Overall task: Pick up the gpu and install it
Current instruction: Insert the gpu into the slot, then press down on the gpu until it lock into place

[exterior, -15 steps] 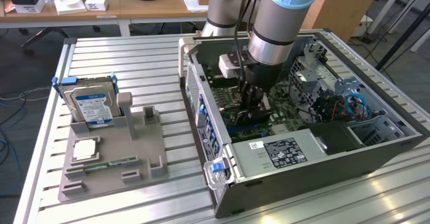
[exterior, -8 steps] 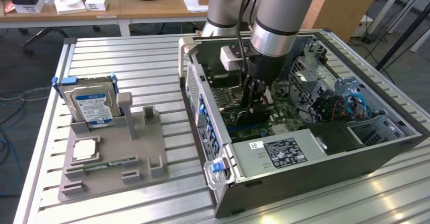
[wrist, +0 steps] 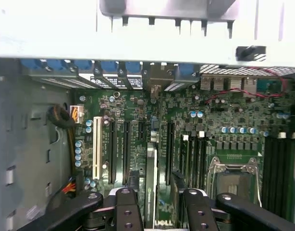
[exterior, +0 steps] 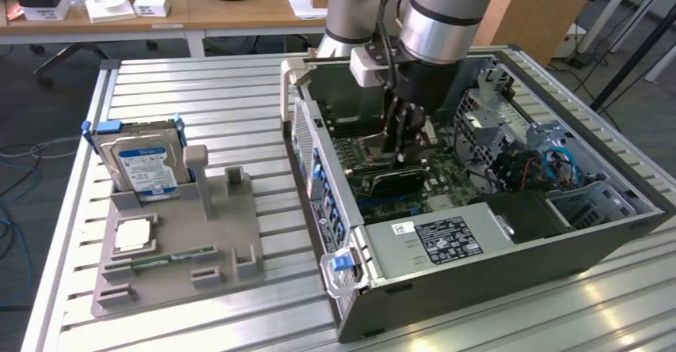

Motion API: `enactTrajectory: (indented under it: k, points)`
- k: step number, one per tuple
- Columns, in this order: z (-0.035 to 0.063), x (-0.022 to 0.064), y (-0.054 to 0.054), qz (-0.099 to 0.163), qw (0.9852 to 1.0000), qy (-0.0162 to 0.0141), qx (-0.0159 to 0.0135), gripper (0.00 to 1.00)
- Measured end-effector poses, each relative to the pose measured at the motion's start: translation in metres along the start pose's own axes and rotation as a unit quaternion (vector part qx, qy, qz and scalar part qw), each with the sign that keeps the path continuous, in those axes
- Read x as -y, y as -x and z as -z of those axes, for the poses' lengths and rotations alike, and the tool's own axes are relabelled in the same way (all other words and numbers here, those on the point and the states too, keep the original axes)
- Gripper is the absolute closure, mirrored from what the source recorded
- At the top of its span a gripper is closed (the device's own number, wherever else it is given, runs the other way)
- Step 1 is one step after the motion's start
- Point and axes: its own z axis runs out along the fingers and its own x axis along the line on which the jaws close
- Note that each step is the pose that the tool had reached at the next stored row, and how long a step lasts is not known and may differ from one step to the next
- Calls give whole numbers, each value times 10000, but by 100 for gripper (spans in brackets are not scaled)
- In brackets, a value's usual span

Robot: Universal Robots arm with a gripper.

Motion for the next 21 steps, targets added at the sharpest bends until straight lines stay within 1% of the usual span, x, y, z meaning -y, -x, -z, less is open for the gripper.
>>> enactTrajectory:
  k: [7,12,14,21]
  points:
    - [306,-5,3,0,10000,0,-1,60]
    - [486,-7,5,0,10000,0,-1,60]
    - [512,-7,5,0,10000,0,0,60]
    - [512,-7,5,0,10000,0,0,60]
